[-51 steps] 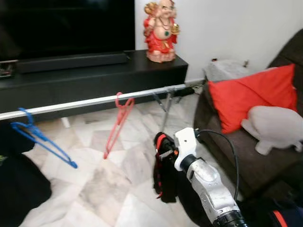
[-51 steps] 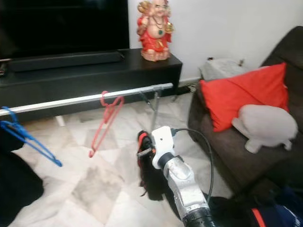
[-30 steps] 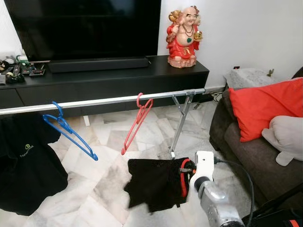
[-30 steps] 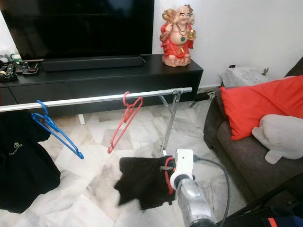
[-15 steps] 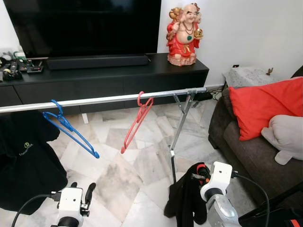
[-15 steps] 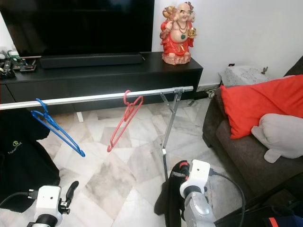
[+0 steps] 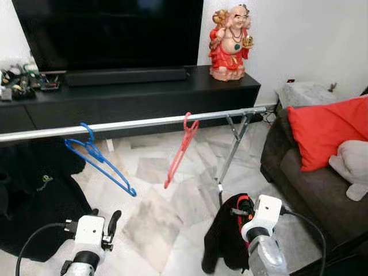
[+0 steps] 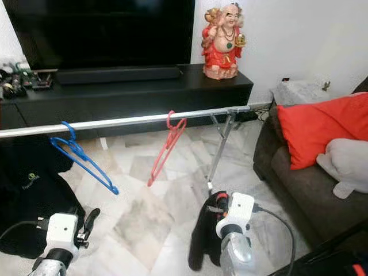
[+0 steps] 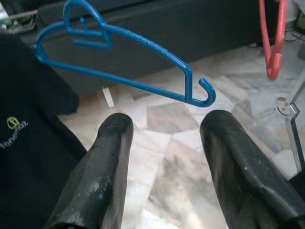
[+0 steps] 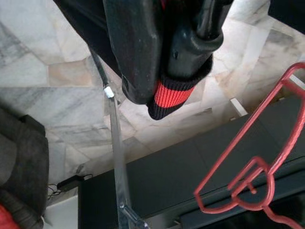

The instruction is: Hang hanger

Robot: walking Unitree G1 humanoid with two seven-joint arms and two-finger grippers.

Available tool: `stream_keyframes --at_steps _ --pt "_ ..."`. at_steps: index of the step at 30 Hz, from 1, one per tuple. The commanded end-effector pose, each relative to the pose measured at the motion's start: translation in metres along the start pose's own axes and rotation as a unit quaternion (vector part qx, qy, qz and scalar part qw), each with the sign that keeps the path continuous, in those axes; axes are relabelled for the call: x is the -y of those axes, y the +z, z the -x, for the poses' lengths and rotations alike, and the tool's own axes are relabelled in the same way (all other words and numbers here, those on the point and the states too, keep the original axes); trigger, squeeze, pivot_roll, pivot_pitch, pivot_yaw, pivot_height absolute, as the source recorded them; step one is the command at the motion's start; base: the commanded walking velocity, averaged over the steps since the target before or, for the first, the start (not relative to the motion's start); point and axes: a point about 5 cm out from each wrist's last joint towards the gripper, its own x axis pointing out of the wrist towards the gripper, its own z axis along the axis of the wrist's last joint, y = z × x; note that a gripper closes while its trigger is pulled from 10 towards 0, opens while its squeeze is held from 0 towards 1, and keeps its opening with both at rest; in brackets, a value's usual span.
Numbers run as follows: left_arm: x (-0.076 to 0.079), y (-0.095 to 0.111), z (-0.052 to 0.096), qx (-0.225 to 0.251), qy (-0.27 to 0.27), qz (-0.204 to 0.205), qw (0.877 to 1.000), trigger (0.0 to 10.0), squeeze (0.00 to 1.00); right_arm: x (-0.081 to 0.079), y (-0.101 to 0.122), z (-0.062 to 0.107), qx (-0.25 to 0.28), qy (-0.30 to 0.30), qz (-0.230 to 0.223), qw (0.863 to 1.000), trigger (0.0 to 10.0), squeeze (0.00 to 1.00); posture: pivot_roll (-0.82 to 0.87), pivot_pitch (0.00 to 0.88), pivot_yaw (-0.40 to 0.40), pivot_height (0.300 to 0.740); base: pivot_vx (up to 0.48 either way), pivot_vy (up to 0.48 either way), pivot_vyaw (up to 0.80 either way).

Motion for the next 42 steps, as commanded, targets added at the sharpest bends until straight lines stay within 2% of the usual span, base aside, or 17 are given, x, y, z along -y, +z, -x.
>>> stream_keyframes --at_steps 1,28,29,31,42 --pt "0.004 -0.003 0.003 -0.010 -0.008 0.000 1.000 10.0 0.00 0.006 0.007 0.000 0.016 -0.008 0.006 1.000 10.0 0.00 0.11 0.000 -0.016 0.740 0.000 0.435 0.00" --pt "0.004 -0.002 0.003 -0.014 -0.010 -0.001 1.000 10.0 0.00 0.005 0.006 0.000 0.013 -0.007 0.010 1.000 10.0 0.00 0.11 0.000 -0.016 0.740 0.000 0.435 0.00" --pt "0.008 0.000 0.001 -0.020 -0.030 0.004 0.999 10.0 0.00 0.010 -0.001 0.002 -0.003 -0.017 0.018 1.000 10.0 0.00 0.12 0.030 -0.022 0.740 0.000 0.000 0.00" --pt "0.015 0.003 -0.002 -0.024 -0.061 0.012 0.998 10.0 0.00 0.018 -0.011 0.005 -0.021 -0.031 0.026 0.999 10.0 0.00 0.12 0.030 -0.022 0.740 0.000 0.000 0.00" --pt "0.019 0.003 -0.001 -0.030 -0.075 -0.001 0.997 10.0 0.00 0.017 -0.013 0.005 -0.019 -0.028 0.027 0.999 10.0 0.00 0.13 0.031 -0.025 0.740 0.000 -0.029 0.00"
